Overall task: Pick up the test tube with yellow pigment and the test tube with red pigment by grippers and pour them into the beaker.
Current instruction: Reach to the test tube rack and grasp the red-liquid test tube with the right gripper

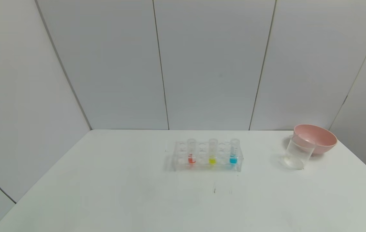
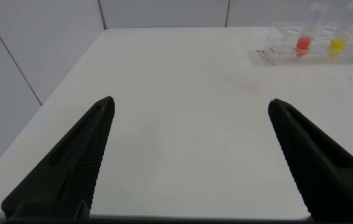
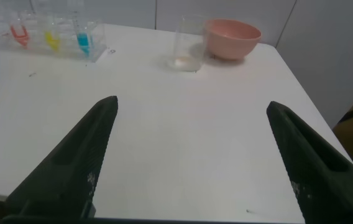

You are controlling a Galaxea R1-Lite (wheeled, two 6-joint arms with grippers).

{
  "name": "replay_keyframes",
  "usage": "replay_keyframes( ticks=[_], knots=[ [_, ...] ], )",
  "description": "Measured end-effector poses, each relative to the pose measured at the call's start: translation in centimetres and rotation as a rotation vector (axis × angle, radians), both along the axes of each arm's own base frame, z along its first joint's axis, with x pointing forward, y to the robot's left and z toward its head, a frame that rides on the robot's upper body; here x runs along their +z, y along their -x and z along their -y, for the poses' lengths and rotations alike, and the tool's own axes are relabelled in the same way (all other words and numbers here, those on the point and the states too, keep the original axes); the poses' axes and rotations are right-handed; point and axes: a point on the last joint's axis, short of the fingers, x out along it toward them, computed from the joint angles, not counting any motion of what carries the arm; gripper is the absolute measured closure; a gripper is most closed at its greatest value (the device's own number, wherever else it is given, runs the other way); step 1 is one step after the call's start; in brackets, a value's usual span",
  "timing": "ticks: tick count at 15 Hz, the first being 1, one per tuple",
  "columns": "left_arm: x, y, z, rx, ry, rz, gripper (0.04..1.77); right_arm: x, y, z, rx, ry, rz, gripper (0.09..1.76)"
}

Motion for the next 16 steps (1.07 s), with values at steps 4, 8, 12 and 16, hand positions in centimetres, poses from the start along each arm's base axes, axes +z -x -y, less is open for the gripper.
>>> replay_keyframes(
  ticks=[4,8,12,16],
  knots=[
    [0.0,0.0,0.0,0.000,0.000,0.000,0.05,4.0,0.6,-0.1,0.025,0.011,0.056,0.14],
    [0.0,0.0,0.0,0.000,0.000,0.000,0.05,10.7,-0.4,-0.1,0.029,-0.038,0.069,0.14],
    [0.0,0.0,0.0,0.000,0.000,0.000,0.05,17.2,-3.9,-0.1,0.035,-0.135,0.052,0.14],
    [0.0,0.0,0.0,0.000,0.000,0.000,0.05,20.9,-10.4,-0.3,0.066,-0.176,0.019,0.14]
  ],
)
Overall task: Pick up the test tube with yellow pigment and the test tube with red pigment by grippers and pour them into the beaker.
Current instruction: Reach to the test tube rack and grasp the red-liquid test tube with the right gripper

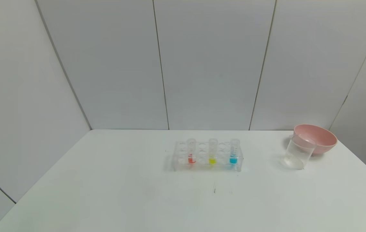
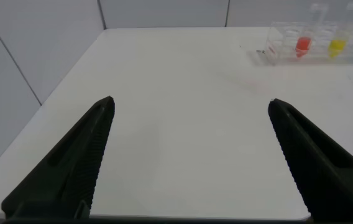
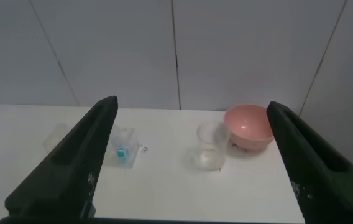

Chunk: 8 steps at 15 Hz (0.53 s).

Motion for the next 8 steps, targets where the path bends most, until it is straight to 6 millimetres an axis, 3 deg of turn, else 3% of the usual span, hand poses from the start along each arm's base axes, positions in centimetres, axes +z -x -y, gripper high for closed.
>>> replay_keyframes(
  ticks=[3,6,8],
  knots=[
    [0.0,0.0,0.0,0.000,0.000,0.000,0.05,0.8,-5.3,-1.8,0.031,-0.007,-0.029,0.14],
    [0.0,0.0,0.0,0.000,0.000,0.000,0.05,0.3,-9.4,-6.4,0.064,-0.011,-0.032,0.14],
    [0.0,0.0,0.0,0.000,0.000,0.000,0.05,-0.9,-11.4,-10.4,0.084,-0.012,-0.036,0.14]
  ],
)
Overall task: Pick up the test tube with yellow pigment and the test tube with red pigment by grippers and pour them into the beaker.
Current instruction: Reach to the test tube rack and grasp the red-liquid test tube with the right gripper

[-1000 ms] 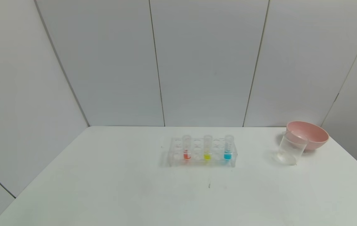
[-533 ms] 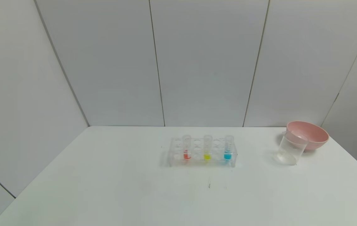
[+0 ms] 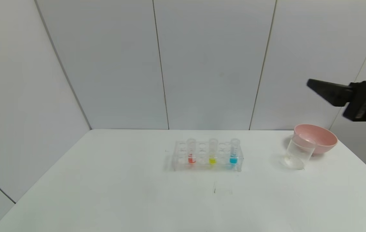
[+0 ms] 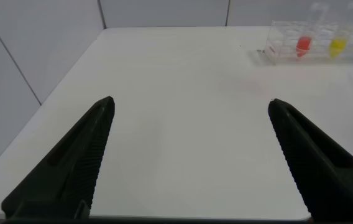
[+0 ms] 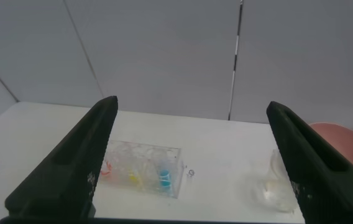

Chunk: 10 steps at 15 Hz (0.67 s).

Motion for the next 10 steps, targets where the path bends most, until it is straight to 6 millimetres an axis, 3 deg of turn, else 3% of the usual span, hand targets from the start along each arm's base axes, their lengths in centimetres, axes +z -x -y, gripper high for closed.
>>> replay_keyframes(
  ticks=[5,10],
  knots=[
    [0.0,0.0,0.0,0.000,0.000,0.000,0.05,-4.7,-3.2,-10.2,0.013,0.007,-0.015,0.14],
    [0.0,0.0,0.0,0.000,0.000,0.000,0.05,-8.9,-5.5,-17.9,-0.054,-0.004,-0.017,0.14]
  ],
)
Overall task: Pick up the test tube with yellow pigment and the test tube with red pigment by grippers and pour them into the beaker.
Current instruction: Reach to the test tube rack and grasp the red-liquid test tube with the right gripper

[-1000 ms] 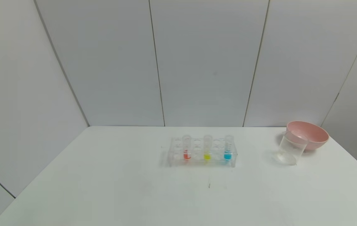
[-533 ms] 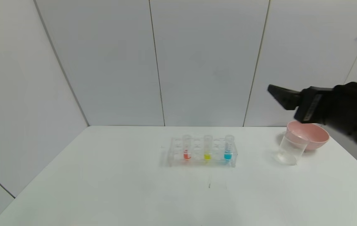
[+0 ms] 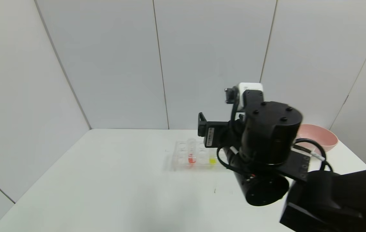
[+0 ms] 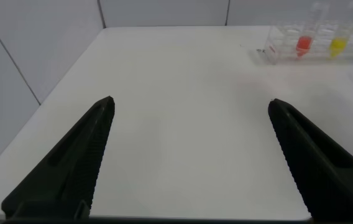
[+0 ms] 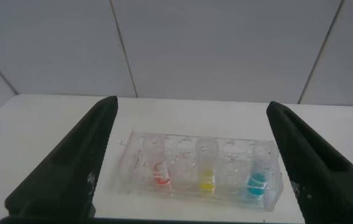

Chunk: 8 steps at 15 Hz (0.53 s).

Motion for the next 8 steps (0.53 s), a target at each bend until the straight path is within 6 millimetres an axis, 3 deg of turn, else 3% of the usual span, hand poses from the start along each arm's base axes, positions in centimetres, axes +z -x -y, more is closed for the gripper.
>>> replay_keyframes(
  ticks=[4,8],
  knots=[
    [0.0,0.0,0.0,0.000,0.000,0.000,0.05,-3.6,-1.8,-3.5,-0.011,0.031,-0.025,0.14],
    [0.0,0.0,0.0,0.000,0.000,0.000,0.05,-6.4,-3.9,-5.6,-0.020,0.045,-0.037,0.14]
  ],
)
